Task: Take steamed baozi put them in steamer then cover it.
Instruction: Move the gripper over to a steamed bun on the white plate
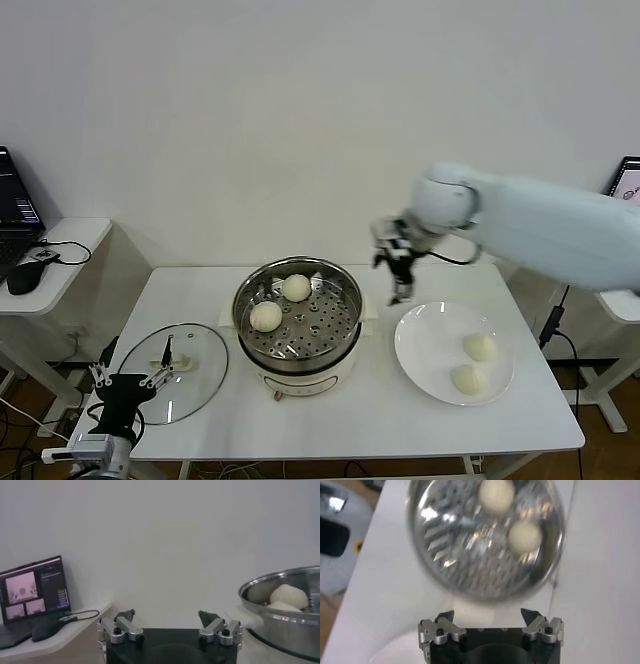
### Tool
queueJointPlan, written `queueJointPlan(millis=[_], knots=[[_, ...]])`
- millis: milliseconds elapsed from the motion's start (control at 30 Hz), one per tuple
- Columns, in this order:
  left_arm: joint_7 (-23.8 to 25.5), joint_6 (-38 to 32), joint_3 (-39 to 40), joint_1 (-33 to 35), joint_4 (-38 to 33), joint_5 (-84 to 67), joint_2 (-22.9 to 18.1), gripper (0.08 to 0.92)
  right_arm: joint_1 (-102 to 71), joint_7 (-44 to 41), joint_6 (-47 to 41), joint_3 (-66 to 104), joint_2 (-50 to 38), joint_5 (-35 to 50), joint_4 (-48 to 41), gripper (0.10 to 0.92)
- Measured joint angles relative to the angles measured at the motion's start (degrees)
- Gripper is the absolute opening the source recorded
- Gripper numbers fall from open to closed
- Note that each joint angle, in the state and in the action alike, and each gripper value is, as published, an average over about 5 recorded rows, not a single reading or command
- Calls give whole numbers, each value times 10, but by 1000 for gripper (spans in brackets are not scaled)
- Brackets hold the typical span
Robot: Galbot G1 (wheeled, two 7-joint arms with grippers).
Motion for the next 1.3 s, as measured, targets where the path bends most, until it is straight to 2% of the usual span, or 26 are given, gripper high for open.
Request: queueJointPlan(millis=[267,500,900,1300], knots=[[0,5,7,-4,5,8,-3,823,-74,-5,25,20,-117,-77,36,823],[0,7,9,-7,10,9,-3,823,-172,4,37,74,-165,-122,46,823],[0,7,2,-3,13,10,-5,823,-329,39,45,177,-154,-168,6,823],[0,6,3,-4,17,12,-9,823,-397,57,43,227,-113,-189,-45,821]])
